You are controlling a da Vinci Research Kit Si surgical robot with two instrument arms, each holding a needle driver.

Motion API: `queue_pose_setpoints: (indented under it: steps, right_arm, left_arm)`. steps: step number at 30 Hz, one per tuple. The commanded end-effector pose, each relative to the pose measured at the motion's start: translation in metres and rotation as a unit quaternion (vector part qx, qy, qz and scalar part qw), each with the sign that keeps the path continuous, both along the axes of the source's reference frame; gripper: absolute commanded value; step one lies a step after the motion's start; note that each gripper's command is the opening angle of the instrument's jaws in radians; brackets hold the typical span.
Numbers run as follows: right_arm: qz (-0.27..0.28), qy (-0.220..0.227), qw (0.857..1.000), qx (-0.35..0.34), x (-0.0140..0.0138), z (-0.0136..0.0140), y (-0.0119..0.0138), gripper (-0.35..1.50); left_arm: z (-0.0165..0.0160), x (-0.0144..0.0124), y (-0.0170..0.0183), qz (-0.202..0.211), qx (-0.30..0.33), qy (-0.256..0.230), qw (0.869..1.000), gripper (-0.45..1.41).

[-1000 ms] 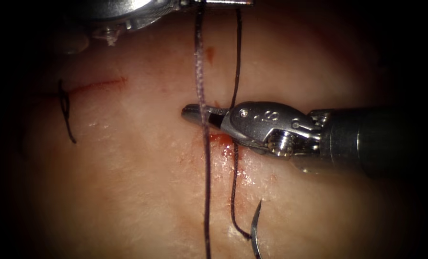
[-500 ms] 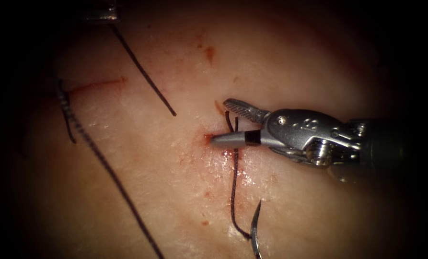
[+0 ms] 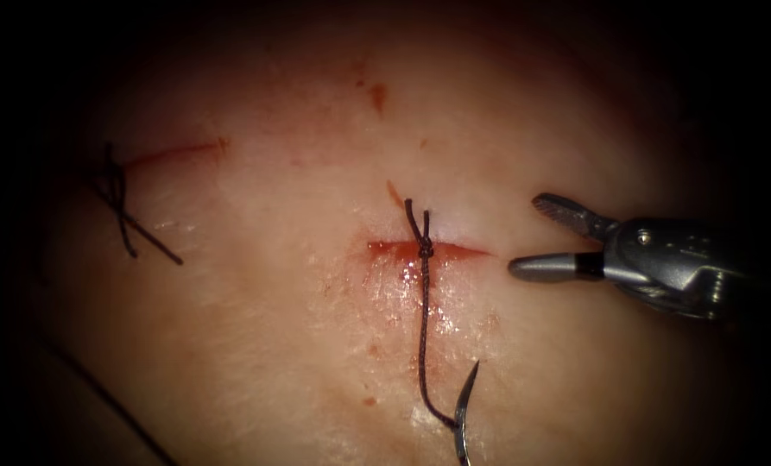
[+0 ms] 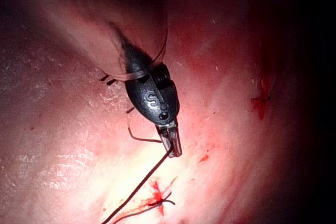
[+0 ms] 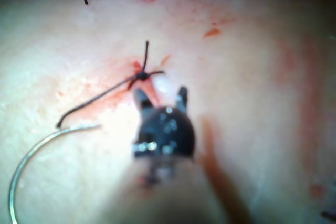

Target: Wound Closure

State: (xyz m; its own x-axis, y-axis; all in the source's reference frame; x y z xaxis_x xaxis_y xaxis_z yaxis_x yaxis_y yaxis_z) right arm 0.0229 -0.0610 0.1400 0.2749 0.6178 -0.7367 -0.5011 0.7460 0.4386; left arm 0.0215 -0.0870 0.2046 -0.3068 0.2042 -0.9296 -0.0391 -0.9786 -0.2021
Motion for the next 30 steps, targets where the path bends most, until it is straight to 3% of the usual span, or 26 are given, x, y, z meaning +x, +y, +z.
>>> queue_pose_setpoints:
  steps: [1, 2, 6, 7, 9, 10, 11, 12, 13, 16, 20, 25, 29, 30]
  right_arm:
    - [-0.002, 0.001, 1.000, 0.001, 0.0005, 0.0005, -0.0005, 1.48]
    - [0.000, 0.000, 1.000, 0.000, 0.0006, 0.0006, -0.0005, 1.48]
    - [-0.001, 0.000, 1.000, 0.000, 0.0006, 0.0005, -0.0007, 1.48]
    - [-0.001, 0.000, 1.000, 0.000, 0.0006, 0.0004, -0.0008, 1.48]
    - [-0.001, 0.001, 1.000, 0.000, 0.0005, 0.0004, -0.0008, 1.48]
    - [-0.001, 0.001, 1.000, 0.000, 0.0005, 0.0004, -0.0008, 1.48]
    - [-0.001, 0.001, 1.000, 0.000, 0.0005, 0.0004, -0.0009, 1.48]
    - [-0.002, 0.001, 1.000, 0.000, 0.0004, 0.0004, -0.0009, 1.48]
    - [-0.002, 0.001, 1.000, 0.000, 0.0002, 0.0004, -0.0009, 1.48]
    - [-0.002, 0.001, 1.000, 0.000, 0.0002, 0.0004, -0.0009, 1.48]
    - [-0.001, 0.001, 1.000, -0.001, 0.0002, 0.0004, -0.0011, 1.48]
    - [-0.003, 0.000, 1.000, -0.004, 0.0003, 0.0004, -0.0012, 1.48]
    - [-0.003, 0.000, 1.000, -0.003, 0.0006, 0.0004, -0.0012, 1.48]
    - [-0.004, 0.001, 1.000, -0.003, 0.0010, 0.0004, -0.0012, 1.48]
  left_arm:
    - [0.0012, 0.0002, -0.0005, 0.006, -0.002, 0.016, 1.000, -0.45]
    - [0.0024, 0.0019, -0.0011, 0.017, 0.006, 0.054, 0.998, -0.45]
    - [0.0038, 0.0046, -0.0022, 0.035, 0.033, 0.105, 0.993, -0.45]
    - [0.0043, 0.0064, -0.0028, 0.038, 0.062, 0.125, 0.989, -0.33]
    - [0.0043, 0.0084, -0.0033, 0.028, 0.108, 0.142, 0.984, 0.14]
    - [0.0043, 0.0084, -0.0033, 0.028, 0.108, 0.142, 0.984, 0.14]
    - [0.0041, 0.0095, -0.0034, 0.011, 0.142, 0.147, 0.979, 0.47]
    - [0.0034, 0.0105, -0.0034, -0.014, 0.186, 0.153, 0.970, 1.16]
    - [0.0020, 0.0111, -0.0033, -0.030, 0.208, 0.156, 0.965, 1.26]
    - [0.0005, 0.0112, -0.0029, -0.044, 0.221, 0.143, 0.964, 1.26]
    - [-0.0048, 0.0108, -0.0001, -0.098, 0.238, 0.074, 0.963, 1.28]
    - [-0.0083, 0.0101, 0.0016, -0.093, 0.249, 0.093, 0.959, 1.26]
    - [-0.0104, 0.0060, 0.0035, -0.067, 0.264, 0.098, 0.957, 1.23]
    - [-0.0105, 0.0026, 0.0046, -0.069, 0.252, 0.077, 0.962, 1.18]
